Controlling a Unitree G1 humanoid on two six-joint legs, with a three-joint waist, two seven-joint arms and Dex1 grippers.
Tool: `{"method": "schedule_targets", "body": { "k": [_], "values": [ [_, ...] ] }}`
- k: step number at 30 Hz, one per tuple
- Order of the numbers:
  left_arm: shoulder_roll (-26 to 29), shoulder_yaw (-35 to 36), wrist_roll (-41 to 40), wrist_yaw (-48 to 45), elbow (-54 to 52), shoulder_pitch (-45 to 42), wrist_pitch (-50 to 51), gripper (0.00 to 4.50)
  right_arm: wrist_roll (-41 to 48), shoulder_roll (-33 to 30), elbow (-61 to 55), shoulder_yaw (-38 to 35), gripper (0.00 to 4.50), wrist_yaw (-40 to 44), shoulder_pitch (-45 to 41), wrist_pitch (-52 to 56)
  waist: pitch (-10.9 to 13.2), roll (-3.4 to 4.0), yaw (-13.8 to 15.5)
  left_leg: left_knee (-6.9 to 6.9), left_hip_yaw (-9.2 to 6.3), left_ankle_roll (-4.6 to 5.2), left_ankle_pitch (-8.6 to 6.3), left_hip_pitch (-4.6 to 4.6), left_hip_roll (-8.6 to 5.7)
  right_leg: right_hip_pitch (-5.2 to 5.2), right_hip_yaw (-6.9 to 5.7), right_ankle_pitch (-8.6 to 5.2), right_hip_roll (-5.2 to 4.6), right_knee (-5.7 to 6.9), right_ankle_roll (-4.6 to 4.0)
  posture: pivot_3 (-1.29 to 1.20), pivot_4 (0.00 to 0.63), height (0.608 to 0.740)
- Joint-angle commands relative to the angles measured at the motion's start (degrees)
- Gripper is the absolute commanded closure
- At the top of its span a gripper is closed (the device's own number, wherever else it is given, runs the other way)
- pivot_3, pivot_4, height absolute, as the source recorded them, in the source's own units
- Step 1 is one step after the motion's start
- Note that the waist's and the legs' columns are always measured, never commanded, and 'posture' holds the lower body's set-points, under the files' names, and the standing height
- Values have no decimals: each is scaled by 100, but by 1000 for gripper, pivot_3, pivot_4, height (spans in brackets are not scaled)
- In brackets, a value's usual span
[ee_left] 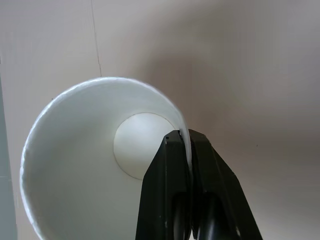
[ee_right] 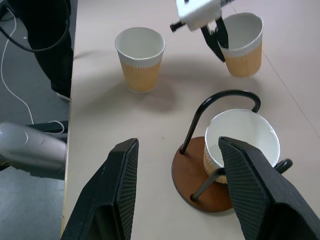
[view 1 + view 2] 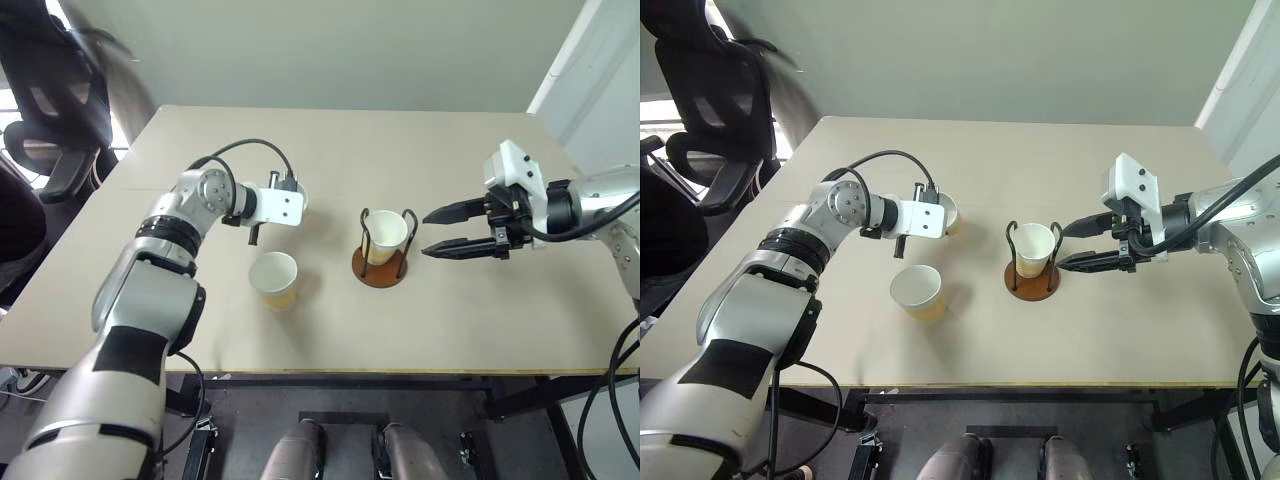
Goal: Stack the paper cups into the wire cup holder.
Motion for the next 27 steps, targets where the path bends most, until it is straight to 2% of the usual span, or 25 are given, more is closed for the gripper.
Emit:
{"method": "schedule_targets", "body": {
  "k": [1, 6, 17, 27],
  "values": [
    [60, 350, -421, -672, -60, -466, 73, 4461, -35, -141, 18, -139, 1928, 62, 9, -132, 0, 0, 4, 2, -3, 1, 0, -3, 2, 0, 2, 1, -4, -1, 1, 0, 150, 740],
    [-71, 621, -794, -1577, -119, -1065, 266, 4461, -62, -244, 69, -132, 1928, 133, 93, -185, 1, -3, 12, 3, -8, 6, -1, -25, 0, -13, 1, -1, -2, -6, 5, 0, 150, 740],
    [-560, 953, -1283, -2617, -180, -1697, 590, 4461, -59, -436, 100, -148, 1928, 299, 212, -234, 0, -5, 6, 9, 3, 18, -20, -40, 0, -22, 4, -12, -6, -9, 28, 0, 150, 740],
    [-944, 1110, -1582, -2994, -251, -1913, 679, 4461, -99, -602, 285, -216, 1928, 424, 388, -436, 2, -5, 15, 36, 9, 42, -40, -49, 2, -17, 9, -17, -10, -8, 43, 0, 150, 740]
  ]
}}
